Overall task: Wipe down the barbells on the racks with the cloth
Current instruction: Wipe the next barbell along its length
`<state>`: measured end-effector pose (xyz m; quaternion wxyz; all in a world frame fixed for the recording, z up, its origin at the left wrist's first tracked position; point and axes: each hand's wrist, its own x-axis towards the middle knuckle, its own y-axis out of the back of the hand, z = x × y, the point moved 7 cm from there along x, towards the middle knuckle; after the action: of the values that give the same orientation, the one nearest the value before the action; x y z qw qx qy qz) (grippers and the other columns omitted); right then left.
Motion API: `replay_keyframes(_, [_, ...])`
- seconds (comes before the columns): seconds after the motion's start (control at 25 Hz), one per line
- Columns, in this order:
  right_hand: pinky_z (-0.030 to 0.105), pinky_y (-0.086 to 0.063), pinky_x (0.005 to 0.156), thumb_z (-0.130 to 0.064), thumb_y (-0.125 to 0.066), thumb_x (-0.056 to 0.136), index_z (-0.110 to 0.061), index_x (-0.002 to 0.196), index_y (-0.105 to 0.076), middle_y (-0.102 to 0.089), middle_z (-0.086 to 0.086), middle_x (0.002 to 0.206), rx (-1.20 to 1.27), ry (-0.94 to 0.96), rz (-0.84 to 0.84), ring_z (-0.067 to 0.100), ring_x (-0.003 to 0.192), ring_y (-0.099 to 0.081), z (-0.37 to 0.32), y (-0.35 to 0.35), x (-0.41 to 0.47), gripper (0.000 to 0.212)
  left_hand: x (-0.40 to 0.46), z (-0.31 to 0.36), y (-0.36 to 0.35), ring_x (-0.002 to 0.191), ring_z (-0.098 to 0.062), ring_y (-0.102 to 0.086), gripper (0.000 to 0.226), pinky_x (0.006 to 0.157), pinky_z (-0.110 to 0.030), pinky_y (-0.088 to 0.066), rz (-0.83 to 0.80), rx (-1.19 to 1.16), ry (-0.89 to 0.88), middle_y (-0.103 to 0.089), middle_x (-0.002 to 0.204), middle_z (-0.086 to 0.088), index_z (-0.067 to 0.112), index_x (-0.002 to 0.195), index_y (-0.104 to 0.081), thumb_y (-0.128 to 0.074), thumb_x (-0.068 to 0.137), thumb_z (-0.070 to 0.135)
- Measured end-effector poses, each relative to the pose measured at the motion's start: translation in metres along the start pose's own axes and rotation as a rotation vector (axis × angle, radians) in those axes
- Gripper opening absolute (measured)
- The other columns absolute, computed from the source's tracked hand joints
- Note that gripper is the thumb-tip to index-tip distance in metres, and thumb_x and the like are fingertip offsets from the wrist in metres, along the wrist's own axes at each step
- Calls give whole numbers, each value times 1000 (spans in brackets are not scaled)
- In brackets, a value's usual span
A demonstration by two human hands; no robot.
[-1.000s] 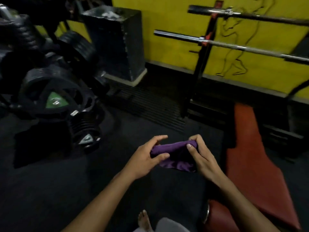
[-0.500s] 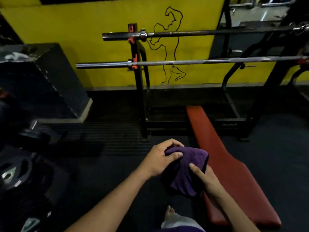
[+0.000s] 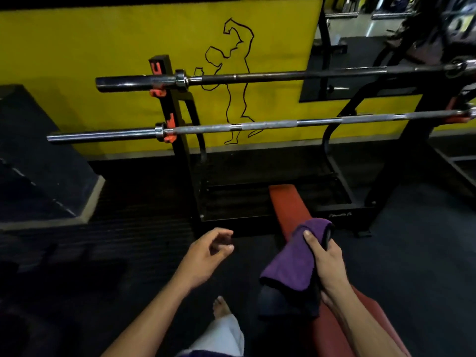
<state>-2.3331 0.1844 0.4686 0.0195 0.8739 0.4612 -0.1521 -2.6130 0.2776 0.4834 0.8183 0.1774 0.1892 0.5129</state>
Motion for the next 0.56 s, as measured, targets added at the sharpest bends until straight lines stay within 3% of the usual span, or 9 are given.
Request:
replay_keyframes(0.08, [51, -56, 96, -54, -87, 66, -20, 116, -70, -75, 6, 110, 19, -38, 51, 28, 104, -71, -8, -7, 34, 62, 33, -15, 10, 99, 6, -64, 30, 84, -17, -51, 14, 16, 13, -68, 111, 18, 36, 121, -66, -71, 94, 26])
replay_keyframes(0.2, [40, -57, 85, -25, -75, 88, -18, 107, -70, -77, 4, 102, 10, -15, 119, 27, 100, -72, -38, -19, 80, 21, 84, -26, 25, 105, 12, -60, 32, 93, -26, -54, -41, 51, 35, -63, 118, 22, 36, 125, -63, -70, 95, 30])
replay_keyframes(0.28, [35, -55, 81, -20, -70, 93, -20, 101, -71, -77, 1, 96, -12, 44, 159, 21, 94, -73, -64, -26, 113, 7, 130, -25, 38, 116, 10, -54, 44, 104, -31, -50, -52, 170, -29, -56, 132, 22, 36, 134, -57, -63, 94, 50])
replay_keyframes(0.36, [34, -54, 81, -25, -70, 93, -22, 95, -70, -75, -1, 95, -42, 66, 210, 17, 91, -71, -81, -32, 135, 3, 180, -22, 54, 137, 1, -40, 71, 120, -32, -32, -9, 346, -139, -39, 151, 17, 28, 151, -42, -44, 92, 68])
replay_keyframes(0.44, [30, -53, 78, -33, -71, 93, -25, 93, -69, -72, -2, 96, -65, 74, 273, 14, 88, -69, -90, -34, 157, 9, 231, -15, 65, 150, -7, -14, 77, 124, -30, -1, 20, 502, -182, -12, 162, 10, 17, 161, -18, -40, 100, 59])
replay_keyframes(0.56, [37, -56, 84, -38, -71, 92, -27, 93, -69, -73, -2, 97, -129, 92, 296, 17, 92, -69, -103, -38, 203, 11, 303, 3, 85, 154, -15, 6, 77, 121, -31, 12, 86, 651, -203, 11, 166, -2, 11, 161, 3, -42, 107, 41])
